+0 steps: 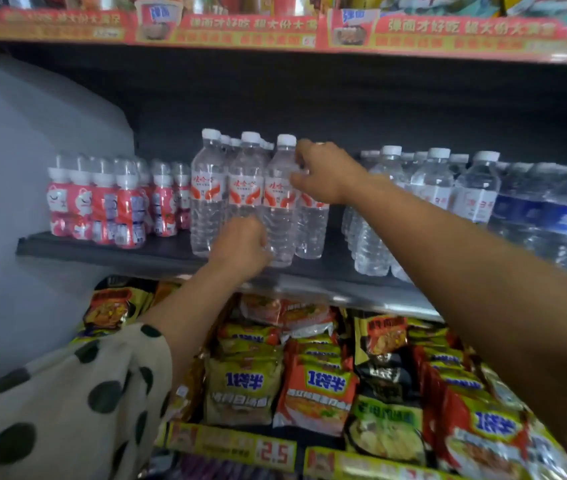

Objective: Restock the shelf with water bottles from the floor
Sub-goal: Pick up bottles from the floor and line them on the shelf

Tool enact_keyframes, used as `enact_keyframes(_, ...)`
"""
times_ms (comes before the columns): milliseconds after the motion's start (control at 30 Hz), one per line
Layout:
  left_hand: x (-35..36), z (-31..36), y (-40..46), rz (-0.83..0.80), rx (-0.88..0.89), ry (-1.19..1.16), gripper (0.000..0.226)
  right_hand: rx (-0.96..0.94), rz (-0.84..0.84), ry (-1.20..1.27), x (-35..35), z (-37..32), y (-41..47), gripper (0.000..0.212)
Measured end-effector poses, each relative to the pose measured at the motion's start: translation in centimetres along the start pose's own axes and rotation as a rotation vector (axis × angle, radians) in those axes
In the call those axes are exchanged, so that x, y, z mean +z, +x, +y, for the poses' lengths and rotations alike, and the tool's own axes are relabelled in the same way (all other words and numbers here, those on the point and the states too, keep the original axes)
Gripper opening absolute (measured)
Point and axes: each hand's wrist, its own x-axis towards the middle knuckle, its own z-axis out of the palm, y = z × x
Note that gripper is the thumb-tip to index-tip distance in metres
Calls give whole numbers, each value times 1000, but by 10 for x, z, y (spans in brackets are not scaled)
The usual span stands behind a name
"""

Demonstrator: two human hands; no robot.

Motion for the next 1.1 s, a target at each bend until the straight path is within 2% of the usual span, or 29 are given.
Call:
enact_keyframes(133, 16, 9, -51, -151, 57, 121, 19, -24, -173, -94, 34, -11, -100, 33)
enact_keyframes(233, 47, 10, -102, -252, 91, 208, 24, -5, -325, -107, 79, -16, -173, 39)
enact_keyframes(333, 88, 3, -154, -445, 84, 269, 20, 30, -471, -92, 132, -17, -239, 50)
enact_keyframes(467, 156, -20, -210, -627, 67, 257, 29, 47, -619, -81, 203, -15, -312, 58)
enact_keyframes(567, 211, -36, -255, -729, 8, 201, 25, 95, -720, -15, 264, -12, -363, 60)
enact_keyframes(667, 286, -61, -312, -847, -51, 166, 35, 129, -848, 72, 333, -9, -425, 56)
enact_keyframes(833, 408, -107, -414, -1127, -234, 92, 46, 174, -976, 181, 456, -9, -537, 64)
enact_keyframes(933, 478, -132, -471, -1184, -297, 80, 55, 173, -1096, 202, 527, -4, -598, 61)
enact_keyframes(1033, 541, -156, -521, -1182, -376, 73, 45, 153, -1132, 206, 593, -2, -650, 58)
enact_keyframes(1100, 579, -175, -547, -1185, -410, 88, 48, 131, -1165, 187, 636, -2, -680, 58)
